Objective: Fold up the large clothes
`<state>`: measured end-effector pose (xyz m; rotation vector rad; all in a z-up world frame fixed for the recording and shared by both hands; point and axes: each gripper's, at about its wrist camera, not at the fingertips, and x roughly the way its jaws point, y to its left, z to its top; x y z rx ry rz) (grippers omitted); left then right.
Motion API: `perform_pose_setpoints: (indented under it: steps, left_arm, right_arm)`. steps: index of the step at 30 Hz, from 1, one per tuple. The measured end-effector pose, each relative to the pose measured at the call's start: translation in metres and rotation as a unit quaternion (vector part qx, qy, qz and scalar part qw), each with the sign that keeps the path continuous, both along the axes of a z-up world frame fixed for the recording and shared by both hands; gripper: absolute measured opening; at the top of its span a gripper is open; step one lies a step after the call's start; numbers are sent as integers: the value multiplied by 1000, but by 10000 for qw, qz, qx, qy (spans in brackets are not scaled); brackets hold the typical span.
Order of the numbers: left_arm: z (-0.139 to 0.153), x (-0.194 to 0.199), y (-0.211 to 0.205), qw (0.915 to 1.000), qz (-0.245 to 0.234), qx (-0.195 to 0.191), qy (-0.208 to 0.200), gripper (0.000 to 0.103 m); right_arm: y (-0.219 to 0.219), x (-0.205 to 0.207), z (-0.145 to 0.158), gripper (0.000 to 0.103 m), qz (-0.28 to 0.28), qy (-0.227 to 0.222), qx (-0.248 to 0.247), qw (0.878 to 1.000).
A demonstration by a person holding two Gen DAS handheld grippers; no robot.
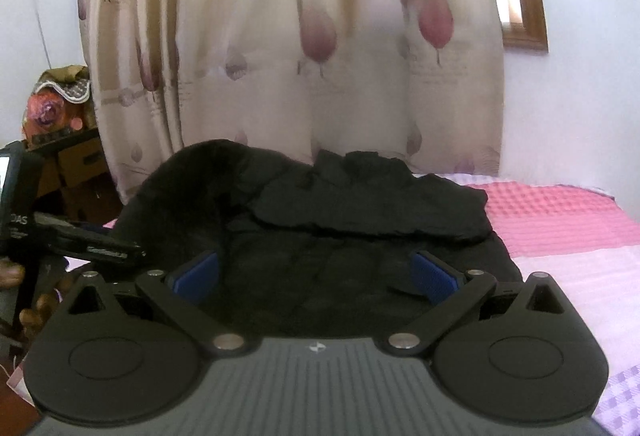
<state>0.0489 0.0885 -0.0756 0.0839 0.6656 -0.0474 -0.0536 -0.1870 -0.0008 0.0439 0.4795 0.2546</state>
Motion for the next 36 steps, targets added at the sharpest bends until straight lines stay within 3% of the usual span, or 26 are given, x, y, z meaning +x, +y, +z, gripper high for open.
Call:
perform_pose_setpoints:
  steps: [2,5,9,10,12,13,17,18,19,22,27,31,36]
  left_arm:
    - [8,11,18,9996,272,-48,-59,13]
    - [33,29,57,9921,1076,483,-415,13]
    - [68,80,133,9648,2349,969,-670,13]
    - [75,97,155,9542,2694,1092,-712,16]
    - [82,126,182,9390,3083,1361,-692,29]
    - [82,139,196,9285,3354,1464,-632,42]
    - [78,158,204,9025,3879,1778,-585,62]
    - [78,159,197,8969,3927,1920,-671,87]
    - [77,157,190,8960,3903,1948,-833,103]
    - [75,135,159,9073,3511,1853,-1384,103]
    - [59,108,101,9414,2633,1355,-1615,103]
    - [36,86,56,9541,2159,952,-1843,103]
    - [-1,85,24,9669,1882,613,-1612,103]
  right_arm:
    - [-1,5,-2,103,-27,48,-28,10000]
    - [-3,12,-5,103,-68,111,-59,9999]
    - [-4,27,-10,103,-86,206,16,9997]
    - [-3,31,-11,103,-75,223,28,9997]
    - [1,40,-13,103,-14,254,1,9997]
    - [4,44,-13,103,10,238,-50,9997]
    - [22,62,-4,103,-46,162,-615,9980]
    - [26,68,-3,103,-132,206,-808,9964]
    - [30,74,-1,103,-230,282,-992,9944]
    - [35,91,1,103,-415,456,-1246,9903]
    - [34,105,2,103,-554,544,-1248,9891]
    - [34,110,-2,103,-610,624,-1340,9871]
    - [28,114,-2,103,-702,699,-1345,9860]
